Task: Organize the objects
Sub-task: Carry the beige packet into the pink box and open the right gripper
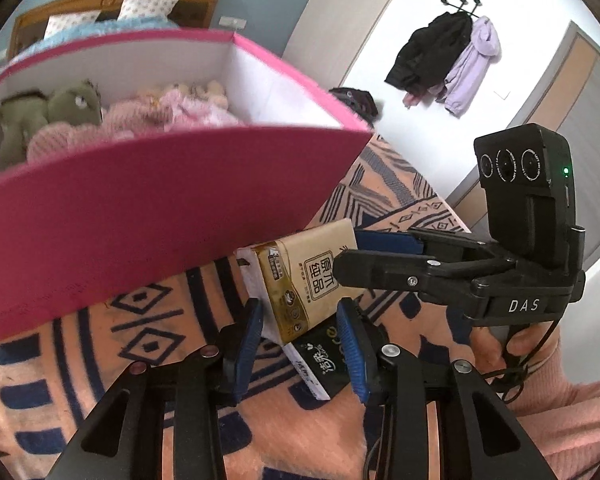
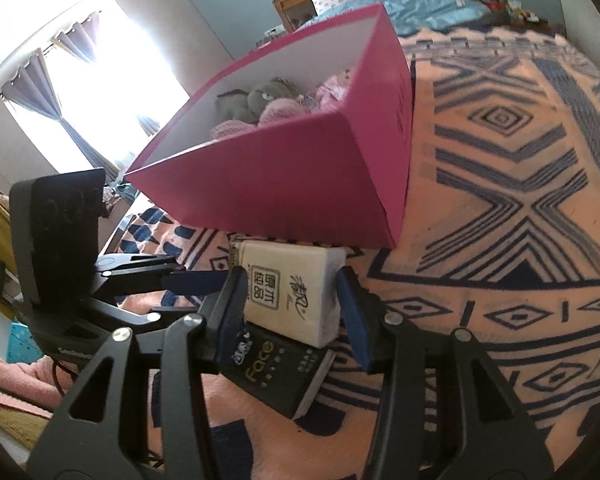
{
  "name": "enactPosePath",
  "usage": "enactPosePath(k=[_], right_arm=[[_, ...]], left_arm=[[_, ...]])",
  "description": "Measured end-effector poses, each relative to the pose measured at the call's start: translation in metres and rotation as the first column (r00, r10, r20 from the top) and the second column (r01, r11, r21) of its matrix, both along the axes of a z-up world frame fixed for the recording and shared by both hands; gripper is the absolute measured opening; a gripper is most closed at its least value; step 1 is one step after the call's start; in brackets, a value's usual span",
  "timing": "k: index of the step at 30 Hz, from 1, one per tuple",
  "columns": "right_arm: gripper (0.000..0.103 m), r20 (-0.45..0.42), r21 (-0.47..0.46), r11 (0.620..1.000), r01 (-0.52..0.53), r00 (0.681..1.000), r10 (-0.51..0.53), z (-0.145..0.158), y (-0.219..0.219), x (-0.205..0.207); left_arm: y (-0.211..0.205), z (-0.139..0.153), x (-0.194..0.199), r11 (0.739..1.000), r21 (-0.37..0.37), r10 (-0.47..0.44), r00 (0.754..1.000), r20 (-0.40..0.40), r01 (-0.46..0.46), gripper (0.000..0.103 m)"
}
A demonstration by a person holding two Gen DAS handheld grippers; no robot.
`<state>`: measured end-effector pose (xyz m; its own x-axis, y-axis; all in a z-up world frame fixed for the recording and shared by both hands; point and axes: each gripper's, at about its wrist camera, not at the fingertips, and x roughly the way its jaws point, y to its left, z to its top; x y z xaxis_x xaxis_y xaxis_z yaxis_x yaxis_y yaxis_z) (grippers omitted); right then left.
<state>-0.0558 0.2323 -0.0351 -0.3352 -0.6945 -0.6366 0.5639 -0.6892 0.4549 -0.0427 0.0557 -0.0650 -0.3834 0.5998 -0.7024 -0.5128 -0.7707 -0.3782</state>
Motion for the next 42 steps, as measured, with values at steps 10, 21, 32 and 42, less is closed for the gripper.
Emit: enactPosePath(k=[10,21,32,42], right_arm=[[0.049,-0.105,-0.025,0.999,-0.023,0.994,0.02,0.041,-0.005,0.019],[0.05,-0.207,-0.024,0.999,-0.044,0.977,0.038,0.075,-0.013,0.019],[0.05,-0.26,-0.051,0.997,-0.064,0.964,0.049,0.103,-0.019,0.002],[0.05,-0.284,-0.059,0.996,-0.06,0.958,0.041,0.114,-0.023,-0.019]], left_arm=[[-0.013,0.031,0.011,1.0,0.028,0.007,0.997,-0.076,-0.005,0.039],[-0.02,0.062,0.011,0.999,0.043,0.009,0.99,-0.138,-0.003,0.039],[-0.02,0.086,-0.003,1.0,0.021,0.017,0.981,-0.191,-0.013,0.039],[-0.017,0.092,-0.028,0.999,-0.007,0.03,0.98,-0.198,-0.032,0.039]])
